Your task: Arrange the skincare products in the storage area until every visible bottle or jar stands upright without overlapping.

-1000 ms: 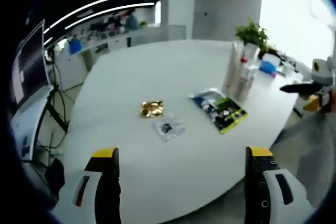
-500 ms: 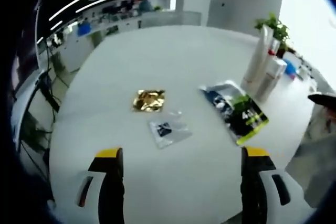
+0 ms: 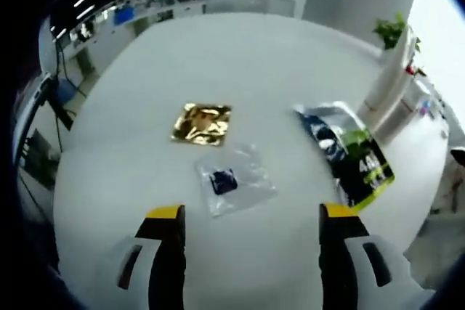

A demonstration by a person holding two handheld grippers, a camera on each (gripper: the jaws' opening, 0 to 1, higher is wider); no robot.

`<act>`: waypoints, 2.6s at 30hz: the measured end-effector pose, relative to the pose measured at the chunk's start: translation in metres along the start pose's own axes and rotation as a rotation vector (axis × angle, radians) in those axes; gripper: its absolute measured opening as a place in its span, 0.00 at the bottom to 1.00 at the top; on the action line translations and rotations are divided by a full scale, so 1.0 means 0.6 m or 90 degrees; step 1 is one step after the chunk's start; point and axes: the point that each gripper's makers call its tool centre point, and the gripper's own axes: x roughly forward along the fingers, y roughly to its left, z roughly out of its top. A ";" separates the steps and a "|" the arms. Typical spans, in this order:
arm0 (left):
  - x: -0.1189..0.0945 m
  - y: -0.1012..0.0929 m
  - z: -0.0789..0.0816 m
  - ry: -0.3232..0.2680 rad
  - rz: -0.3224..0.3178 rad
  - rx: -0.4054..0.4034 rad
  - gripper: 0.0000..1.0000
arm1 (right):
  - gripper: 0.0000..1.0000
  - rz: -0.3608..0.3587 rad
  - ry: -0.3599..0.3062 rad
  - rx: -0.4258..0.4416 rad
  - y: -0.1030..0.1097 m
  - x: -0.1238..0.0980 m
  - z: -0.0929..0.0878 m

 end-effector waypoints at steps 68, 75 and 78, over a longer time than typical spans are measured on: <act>0.001 -0.077 -0.011 -0.034 0.055 -0.005 0.37 | 0.95 0.000 -0.005 -0.018 -0.004 -0.003 -0.002; 0.002 -0.077 -0.009 -0.035 0.052 -0.016 0.39 | 0.95 0.002 -0.005 -0.018 -0.003 -0.003 -0.003; 0.002 -0.080 -0.008 -0.034 0.046 -0.026 0.41 | 0.95 0.001 -0.005 -0.019 -0.004 -0.003 -0.003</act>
